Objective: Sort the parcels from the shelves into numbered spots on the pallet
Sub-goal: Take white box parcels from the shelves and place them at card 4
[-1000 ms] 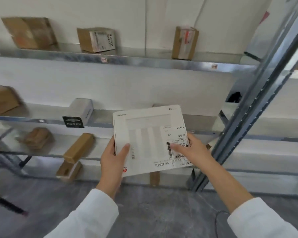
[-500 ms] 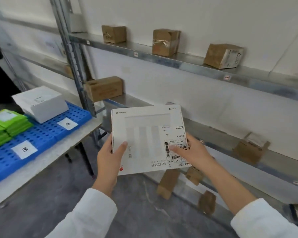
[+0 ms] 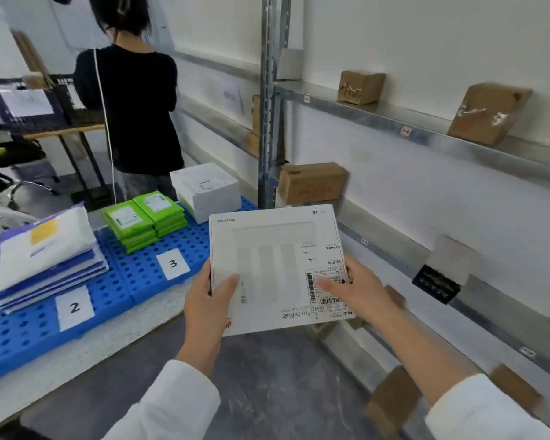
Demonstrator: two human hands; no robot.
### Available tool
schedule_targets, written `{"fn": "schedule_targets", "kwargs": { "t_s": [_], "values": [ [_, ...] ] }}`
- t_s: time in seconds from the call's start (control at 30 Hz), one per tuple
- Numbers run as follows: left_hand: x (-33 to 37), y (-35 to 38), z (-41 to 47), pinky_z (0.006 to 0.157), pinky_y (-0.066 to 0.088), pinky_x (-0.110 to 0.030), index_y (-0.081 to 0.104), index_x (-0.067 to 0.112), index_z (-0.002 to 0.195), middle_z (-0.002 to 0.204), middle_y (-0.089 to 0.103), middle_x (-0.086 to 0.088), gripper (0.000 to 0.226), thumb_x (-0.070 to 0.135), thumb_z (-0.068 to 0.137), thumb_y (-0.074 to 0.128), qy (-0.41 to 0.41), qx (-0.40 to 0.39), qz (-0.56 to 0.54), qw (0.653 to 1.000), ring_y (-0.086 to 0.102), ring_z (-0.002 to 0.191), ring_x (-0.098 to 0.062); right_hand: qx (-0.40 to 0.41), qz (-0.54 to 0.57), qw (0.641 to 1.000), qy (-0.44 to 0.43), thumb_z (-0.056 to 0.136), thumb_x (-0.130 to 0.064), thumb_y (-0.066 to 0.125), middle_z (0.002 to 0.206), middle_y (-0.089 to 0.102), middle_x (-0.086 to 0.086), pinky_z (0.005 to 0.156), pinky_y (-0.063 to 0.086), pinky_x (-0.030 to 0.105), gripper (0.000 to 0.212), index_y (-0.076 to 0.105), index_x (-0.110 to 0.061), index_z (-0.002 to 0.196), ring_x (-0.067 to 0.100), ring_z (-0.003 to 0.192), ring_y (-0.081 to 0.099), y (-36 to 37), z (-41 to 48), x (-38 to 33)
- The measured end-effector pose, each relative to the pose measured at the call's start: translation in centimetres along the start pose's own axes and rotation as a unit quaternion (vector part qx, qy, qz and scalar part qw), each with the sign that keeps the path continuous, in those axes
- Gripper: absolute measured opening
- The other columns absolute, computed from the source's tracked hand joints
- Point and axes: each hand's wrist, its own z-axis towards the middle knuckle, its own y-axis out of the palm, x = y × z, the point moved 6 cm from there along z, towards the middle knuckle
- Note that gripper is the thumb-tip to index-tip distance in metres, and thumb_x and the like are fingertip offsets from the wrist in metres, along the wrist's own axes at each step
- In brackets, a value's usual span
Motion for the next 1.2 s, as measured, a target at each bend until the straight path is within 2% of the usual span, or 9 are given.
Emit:
{"fn": "schedule_targets", "kwargs": {
  "t_s": [0.07, 0.2, 0.33, 0.67, 0.83, 0.97, 1.13, 1.2],
  "values": [
    [-0.6, -1.1, 1.2, 0.076, 0.059, -0.037, 0.054, 0.042, 0.129, 0.110, 0.069, 0.013, 0.041, 0.027, 0.091, 0.062, -0.007, 0.019, -0.002, 1.000, 0.069, 0.096, -0.013, -0.021, -0.006, 1.000, -0.008, 0.080, -0.033, 0.075, 0.104, 0.069, -0.023, 0.070, 0.051, 0.020, 0.044, 0.057, -0.038, 0.119, -0.006, 0.093, 0.063, 1.4, 1.8, -0.6],
    [-1.1, -1.3, 4.0, 0.070, 0.059, -0.033, 0.056, 0.039, 0.127, 0.108, 0.070, 0.010, 0.038, 0.025, 0.092, 0.062, -0.015, 0.051, 0.002, 0.999, 0.069, 0.093, -0.014, -0.049, -0.011, 0.999, -0.011, 0.079, -0.033, 0.076, 0.107, 0.069, -0.021, 0.081, 0.056, 0.031, 0.045, 0.057, -0.039, 0.120, 0.000, 0.096, 0.066, 3.0, 6.4, -0.6],
    [-0.6, 0.0, 7.5, 0.073, 0.060, -0.037, 0.057, 0.038, 0.125, 0.109, 0.071, 0.009, 0.037, 0.023, 0.092, 0.062, -0.006, 0.076, 0.011, 0.997, 0.069, 0.094, -0.014, -0.077, -0.030, 0.996, -0.030, 0.079, -0.040, 0.074, 0.106, 0.068, -0.025, 0.078, 0.054, 0.029, 0.045, 0.055, -0.044, 0.120, -0.001, 0.097, 0.064, 3.3, 11.8, -1.0],
    [2.4, 4.4, 16.9, 0.079, 0.059, -0.038, 0.057, 0.040, 0.127, 0.109, 0.070, 0.015, 0.040, 0.022, 0.091, 0.063, 0.006, 0.160, -0.002, 0.987, 0.069, 0.096, -0.011, -0.150, 0.008, 0.986, -0.075, 0.076, -0.043, 0.076, 0.110, 0.068, -0.020, 0.087, 0.055, 0.036, 0.050, 0.057, -0.037, 0.122, 0.003, 0.099, 0.066, 2.5, 26.3, -3.4],
    [3.3, 5.8, 20.1, 0.081, 0.059, -0.038, 0.056, 0.040, 0.128, 0.110, 0.069, 0.017, 0.040, 0.024, 0.092, 0.062, 0.024, 0.179, 0.011, 0.983, 0.068, 0.100, -0.010, -0.170, 0.042, 0.980, -0.094, 0.081, -0.038, 0.074, 0.116, 0.066, -0.018, 0.090, 0.052, 0.032, 0.052, 0.053, -0.033, 0.128, 0.002, 0.103, 0.063, 3.0, 31.0, -4.6],
    [3.6, 5.7, 22.4, 0.079, 0.060, -0.038, 0.058, 0.041, 0.125, 0.108, 0.070, 0.017, 0.038, 0.023, 0.091, 0.062, 0.028, 0.204, 0.004, 0.979, 0.069, 0.098, -0.012, -0.191, 0.054, 0.974, -0.105, 0.083, -0.042, 0.070, 0.119, 0.064, -0.020, 0.097, 0.049, 0.037, 0.053, 0.050, -0.035, 0.131, 0.002, 0.110, 0.060, 4.1, 33.7, -5.4],
    [3.5, 5.2, 25.7, 0.081, 0.059, -0.037, 0.059, 0.040, 0.123, 0.109, 0.070, 0.018, 0.035, 0.024, 0.092, 0.062, 0.032, 0.214, -0.005, 0.976, 0.068, 0.100, -0.009, -0.202, 0.055, 0.971, -0.113, 0.085, -0.038, 0.069, 0.123, 0.062, -0.018, 0.091, 0.047, 0.029, 0.053, 0.048, -0.032, 0.134, 0.005, 0.112, 0.058, 5.8, 37.1, -7.1],
    [3.3, 4.7, 27.5, 0.081, 0.059, -0.038, 0.060, 0.038, 0.123, 0.109, 0.070, 0.016, 0.034, 0.023, 0.092, 0.062, 0.027, 0.219, -0.009, 0.975, 0.068, 0.100, -0.011, -0.200, 0.049, 0.973, -0.109, 0.084, -0.039, 0.069, 0.121, 0.063, -0.017, 0.093, 0.049, 0.032, 0.052, 0.049, -0.033, 0.132, 0.006, 0.112, 0.059, 6.7, 38.8, -7.5]
  ]
}}
